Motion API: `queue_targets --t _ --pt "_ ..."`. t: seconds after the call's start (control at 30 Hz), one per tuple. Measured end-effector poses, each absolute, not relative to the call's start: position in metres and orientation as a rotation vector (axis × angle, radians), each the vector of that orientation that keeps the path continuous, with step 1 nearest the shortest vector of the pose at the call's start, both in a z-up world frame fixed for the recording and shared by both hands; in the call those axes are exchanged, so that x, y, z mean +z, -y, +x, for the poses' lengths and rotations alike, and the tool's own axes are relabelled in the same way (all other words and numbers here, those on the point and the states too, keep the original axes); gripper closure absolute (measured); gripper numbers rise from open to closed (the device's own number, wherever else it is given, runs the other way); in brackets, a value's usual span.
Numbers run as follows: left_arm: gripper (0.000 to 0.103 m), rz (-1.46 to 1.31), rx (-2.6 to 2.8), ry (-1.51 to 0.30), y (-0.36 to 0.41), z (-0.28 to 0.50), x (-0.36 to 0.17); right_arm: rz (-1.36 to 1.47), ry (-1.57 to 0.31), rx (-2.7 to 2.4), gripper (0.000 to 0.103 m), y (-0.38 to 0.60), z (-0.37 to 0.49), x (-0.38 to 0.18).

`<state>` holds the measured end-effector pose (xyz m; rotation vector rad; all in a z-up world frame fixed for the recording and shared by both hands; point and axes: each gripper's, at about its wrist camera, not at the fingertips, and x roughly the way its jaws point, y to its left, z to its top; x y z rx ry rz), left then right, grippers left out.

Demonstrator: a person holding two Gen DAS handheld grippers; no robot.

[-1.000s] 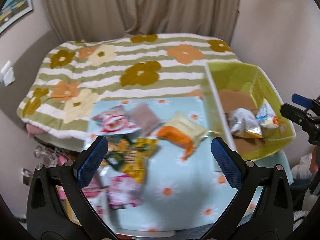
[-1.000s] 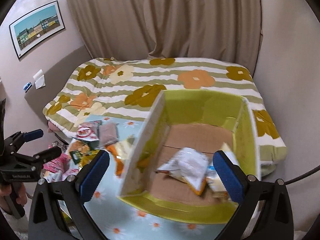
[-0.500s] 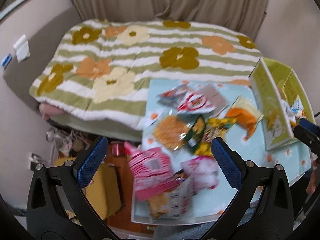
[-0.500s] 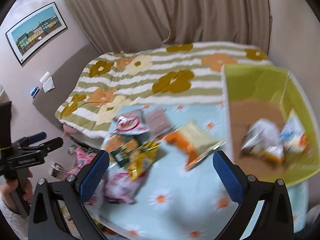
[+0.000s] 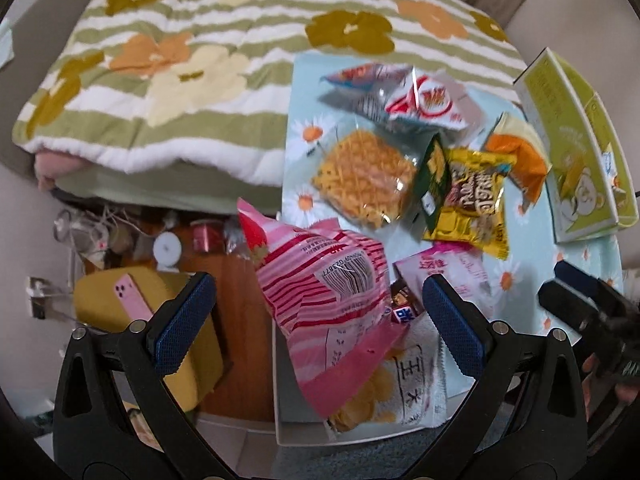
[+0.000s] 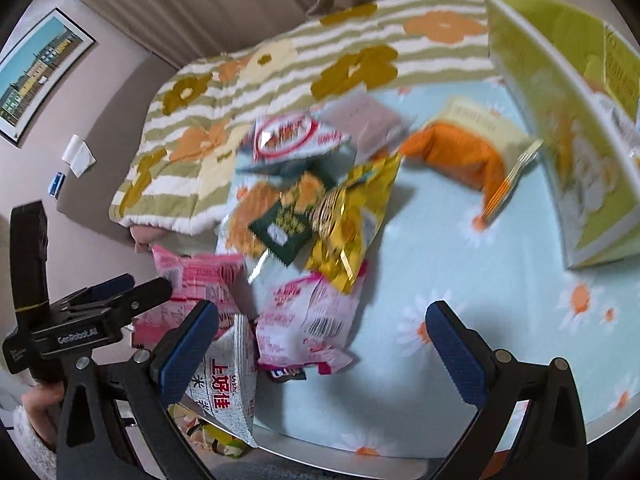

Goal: Organize snacks
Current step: 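Move both grippers back to the pile, left to a pink striped bag, right to a white-pink bag, then grasp the pink striped bag with the left gripper while the right gripper grasps the white-pink bag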

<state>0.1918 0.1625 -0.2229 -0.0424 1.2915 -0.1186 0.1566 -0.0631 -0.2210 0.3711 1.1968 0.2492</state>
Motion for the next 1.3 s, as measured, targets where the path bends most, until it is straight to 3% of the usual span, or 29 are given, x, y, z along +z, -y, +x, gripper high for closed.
queue_targets --t 0.23,0.47,0.6,0.93,1.27,1.3 --pt "0.001 -0.006 -0.097 -1.31 -0.157 0.2 -0.246 0.393 -1.27 0.284 0.0 0.048 0.161 -0.255" --pt "0.025 -0.014 -0.108 -1.317 -0.155 0.199 -0.256 0.401 -1.306 0.313 0.0 0.042 0.165 -0.268" --pt "0.033 0.018 -0.096 -1.3 -0.152 0.196 -0.254 0.409 -1.312 0.331 0.0 0.042 0.166 -0.271" --pt "0.035 0.042 -0.061 -1.257 -0.152 0.188 -0.238 0.409 -1.329 0.36 0.001 0.033 0.172 -0.277" --pt "0.035 0.04 -0.053 -1.243 -0.154 0.188 -0.231 0.429 -1.38 0.382 0.019 0.026 0.174 -0.293" --pt "0.035 0.04 -0.054 -1.245 -0.154 0.188 -0.231 0.43 -1.387 0.386 0.028 0.024 0.174 -0.295"
